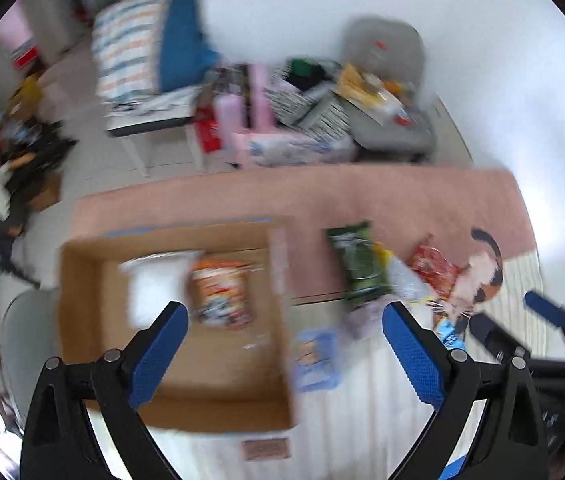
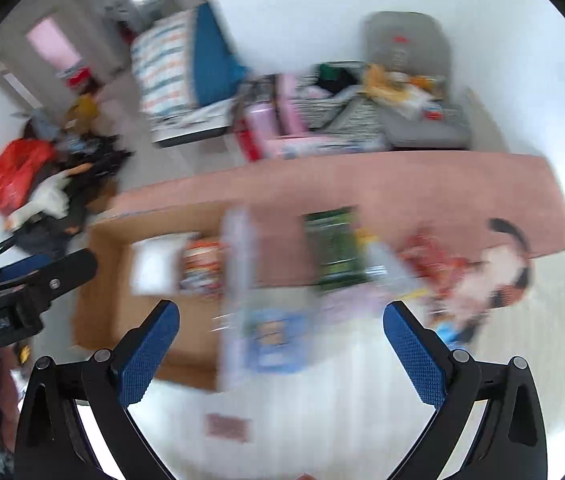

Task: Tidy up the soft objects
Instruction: 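Grasp the green deeyeo bag with the left tool while the right grasps the red floral bag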

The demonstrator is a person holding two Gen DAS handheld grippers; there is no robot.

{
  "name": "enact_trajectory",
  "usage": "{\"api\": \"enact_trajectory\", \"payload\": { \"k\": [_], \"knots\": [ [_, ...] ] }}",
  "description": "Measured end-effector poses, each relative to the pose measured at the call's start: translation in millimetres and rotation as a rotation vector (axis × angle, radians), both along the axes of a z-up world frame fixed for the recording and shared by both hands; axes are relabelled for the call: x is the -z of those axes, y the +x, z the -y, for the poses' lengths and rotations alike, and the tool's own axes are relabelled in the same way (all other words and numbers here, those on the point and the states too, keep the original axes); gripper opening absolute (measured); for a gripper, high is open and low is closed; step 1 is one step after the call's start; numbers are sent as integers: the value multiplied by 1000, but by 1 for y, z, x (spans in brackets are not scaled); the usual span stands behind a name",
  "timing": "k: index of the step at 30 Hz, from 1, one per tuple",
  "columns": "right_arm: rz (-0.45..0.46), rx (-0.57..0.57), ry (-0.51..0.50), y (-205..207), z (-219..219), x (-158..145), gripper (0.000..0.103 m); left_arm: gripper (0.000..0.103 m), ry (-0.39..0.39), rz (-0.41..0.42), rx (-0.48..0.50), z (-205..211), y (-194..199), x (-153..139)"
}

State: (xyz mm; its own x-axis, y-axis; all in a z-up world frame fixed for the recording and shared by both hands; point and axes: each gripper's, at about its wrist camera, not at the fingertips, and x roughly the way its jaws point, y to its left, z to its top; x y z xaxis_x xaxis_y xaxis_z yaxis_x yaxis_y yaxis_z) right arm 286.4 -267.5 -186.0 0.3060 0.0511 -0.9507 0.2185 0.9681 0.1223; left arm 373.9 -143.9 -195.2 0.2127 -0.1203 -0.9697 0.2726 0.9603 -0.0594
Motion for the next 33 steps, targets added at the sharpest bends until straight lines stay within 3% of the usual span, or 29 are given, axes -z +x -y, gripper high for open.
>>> {"api": "enact_trajectory", "payload": {
  "k": [4, 6, 10, 13, 16, 19, 22, 24, 26, 30, 33],
  "knots": [
    [-112, 44, -96, 22, 88, 45, 103, 72, 64, -139, 82, 68, 35, 64],
    [-167, 29, -109, 32, 114, 71, 102, 70, 90, -224, 91, 92, 49, 103],
    [-322, -56, -131, 56, 147, 146, 67, 70, 116, -395, 74, 119, 66, 177],
    [-389, -124, -139, 66, 151, 185, 67, 70, 130, -454, 38, 123, 70, 211],
    [-455, -194, -122, 73, 155, 220, 70, 70, 113, -509, 9, 122, 70, 233],
    [-493, -193, -88, 76, 160, 243, 71, 70, 95, -546, -19, 120, 68, 246],
    [-505, -132, -75, 74, 169, 252, 70, 70, 88, -561, -38, 121, 67, 254],
    [-530, -22, -38, 70, 181, 255, 68, 70, 104, -553, -41, 124, 70, 257],
    [-570, 57, 68, 66, 191, 259, 68, 70, 121, -536, -37, 126, 70, 260],
    [-551, 74, 66, 66, 199, 257, 69, 69, 134, -525, -48, 130, 68, 266],
    [-539, 100, 57, 67, 208, 262, 70, 41, 147, -508, -38, 132, 67, 269]
  ]
}}
